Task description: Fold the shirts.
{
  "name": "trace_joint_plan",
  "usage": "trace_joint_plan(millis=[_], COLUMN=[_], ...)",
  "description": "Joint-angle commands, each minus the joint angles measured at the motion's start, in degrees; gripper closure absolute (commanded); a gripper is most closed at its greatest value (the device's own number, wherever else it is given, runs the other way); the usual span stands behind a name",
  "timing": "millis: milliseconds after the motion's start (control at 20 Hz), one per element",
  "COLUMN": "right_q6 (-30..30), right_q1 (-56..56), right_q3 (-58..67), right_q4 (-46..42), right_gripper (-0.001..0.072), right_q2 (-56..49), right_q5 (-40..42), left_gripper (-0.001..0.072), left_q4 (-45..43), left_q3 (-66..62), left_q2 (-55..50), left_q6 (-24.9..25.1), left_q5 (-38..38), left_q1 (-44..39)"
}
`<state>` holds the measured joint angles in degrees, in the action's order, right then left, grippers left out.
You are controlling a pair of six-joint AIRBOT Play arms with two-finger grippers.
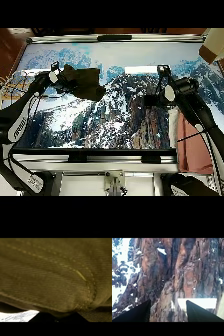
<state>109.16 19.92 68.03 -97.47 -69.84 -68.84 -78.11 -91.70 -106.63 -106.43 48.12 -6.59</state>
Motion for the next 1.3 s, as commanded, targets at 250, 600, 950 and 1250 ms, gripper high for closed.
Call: trace_joint_plan(millis=[250, 600, 950, 1250], right_q6=[-4.5, -6.3, -2.3, -1.6], right_q1=[0.0, 0.0, 0.0, 0.0], right_q3=[3.4, 12.5, 8.2, -6.7], right_q4=[-6.2, -19.1, -7.2, -2.4], right_gripper=[0.0154, 0.0155, 0.0155, 0.0154], right_q2=[5.2, 25.1, 30.1, 30.0], right_q5=[-3.5, -14.4, -24.8, -19.0], left_gripper=[0.0639, 0.064, 0.0639, -0.0011], left_q4=[1.0, -5.0, -6.3, -3.1], left_q3=[-8.5, -7.3, 28.7, 36.1], left_q2=[22.3, 42.5, 39.3, 37.4], left_q6=[13.4, 9.3, -7.4, -14.5], left_q5=[-0.5, 18.0, 4.3, 3.2], left_q1=[-8.7, -27.0, -47.6, -49.4])
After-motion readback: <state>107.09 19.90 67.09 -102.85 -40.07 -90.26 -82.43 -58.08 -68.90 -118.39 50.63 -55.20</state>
